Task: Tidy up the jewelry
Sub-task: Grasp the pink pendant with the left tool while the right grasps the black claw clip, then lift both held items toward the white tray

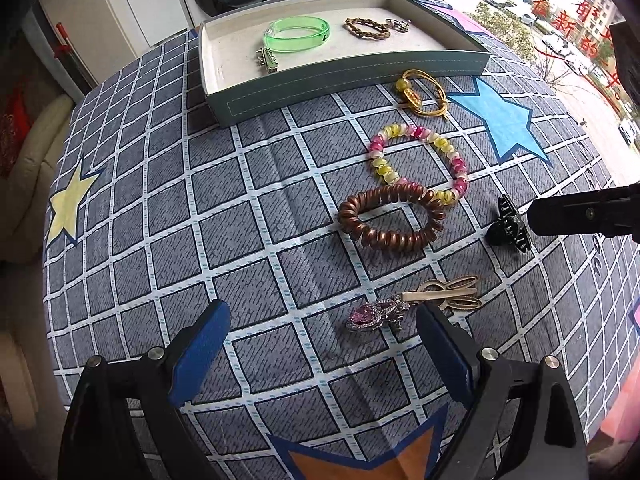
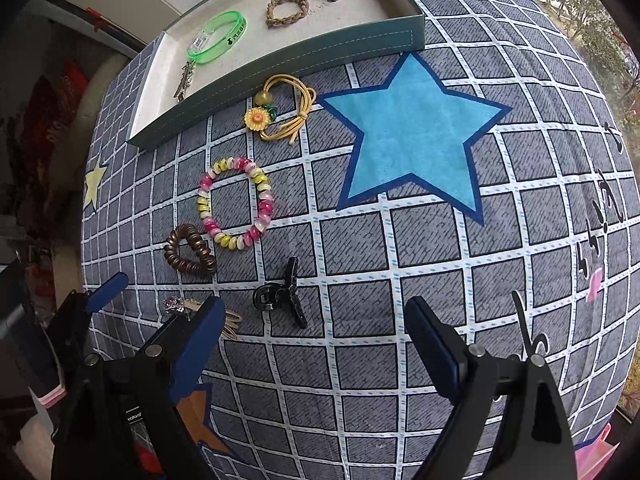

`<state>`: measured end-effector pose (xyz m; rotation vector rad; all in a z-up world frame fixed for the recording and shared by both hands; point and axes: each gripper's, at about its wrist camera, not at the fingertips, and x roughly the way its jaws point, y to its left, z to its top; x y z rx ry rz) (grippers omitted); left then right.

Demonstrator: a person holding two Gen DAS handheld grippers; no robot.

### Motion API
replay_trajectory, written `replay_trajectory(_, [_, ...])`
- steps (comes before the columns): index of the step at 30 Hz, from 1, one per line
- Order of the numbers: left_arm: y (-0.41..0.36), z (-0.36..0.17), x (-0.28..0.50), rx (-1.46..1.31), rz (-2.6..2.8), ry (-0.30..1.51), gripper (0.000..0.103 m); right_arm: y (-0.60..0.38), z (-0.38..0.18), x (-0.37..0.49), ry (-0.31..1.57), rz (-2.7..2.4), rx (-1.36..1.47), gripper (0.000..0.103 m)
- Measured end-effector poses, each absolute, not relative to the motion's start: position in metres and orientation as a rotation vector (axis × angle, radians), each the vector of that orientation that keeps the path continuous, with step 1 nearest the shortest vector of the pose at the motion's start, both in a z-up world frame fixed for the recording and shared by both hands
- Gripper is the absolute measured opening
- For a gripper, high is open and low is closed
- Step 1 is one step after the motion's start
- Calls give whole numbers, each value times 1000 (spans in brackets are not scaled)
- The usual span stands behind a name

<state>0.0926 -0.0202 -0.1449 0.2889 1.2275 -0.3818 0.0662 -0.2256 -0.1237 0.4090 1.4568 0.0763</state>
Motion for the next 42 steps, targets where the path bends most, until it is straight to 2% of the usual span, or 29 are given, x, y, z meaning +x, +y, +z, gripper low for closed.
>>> replay_trajectory(2, [-25, -148, 94, 310, -381, 1220, 103, -221, -126, 66, 1462, 81, 400, 93])
replay_trajectory(5, [-30, -151, 92, 337, -390, 1220, 90, -215, -130, 65, 1472, 81, 374, 91])
replay_trajectory(7, [-34, -152, 92, 349, -389, 1217, 90, -212, -133, 65, 1478, 81, 361, 88])
replay_trajectory(9, [-38, -154, 91, 347, -393, 1212, 90, -209, -136, 64, 1486, 77, 344, 81])
replay_trajectory(10, [-39, -154, 91, 347, -394, 1211, 90, -207, -138, 64, 1486, 73, 335, 81])
replay_trajectory(13, [-43, -154, 88, 335, -406, 1209, 83, -203, -137, 65, 1478, 75, 315, 79])
replay_trajectory(15, [-45, -153, 88, 337, -406, 1207, 82, -201, -137, 66, 1473, 74, 304, 74])
replay_trajectory(17, [-47, -151, 84, 317, -423, 1211, 72, -196, -136, 68, 1469, 70, 286, 68])
replay_trajectory(19, [-51, -151, 83, 314, -430, 1213, 68, -187, -137, 71, 1466, 67, 264, 61])
replay_trajectory(22, [-60, -149, 75, 294, -446, 1215, 52, -181, -136, 71, 1461, 58, 218, 52])
replay_trajectory(24, [-63, -148, 73, 289, -444, 1214, 43, -175, -137, 73, 1459, 48, 195, 41])
replay_trajectory(25, [-64, -148, 73, 282, -440, 1217, 43, -174, -137, 73, 1458, 45, 191, 38])
replay_trajectory(27, [-58, -145, 71, 257, -439, 1225, 42, -173, -138, 74, 1456, 47, 196, 24])
replay_trajectory(42, [2, -128, 82, -2, -408, 1257, 42, -212, -122, 58, 1416, 81, 315, 24])
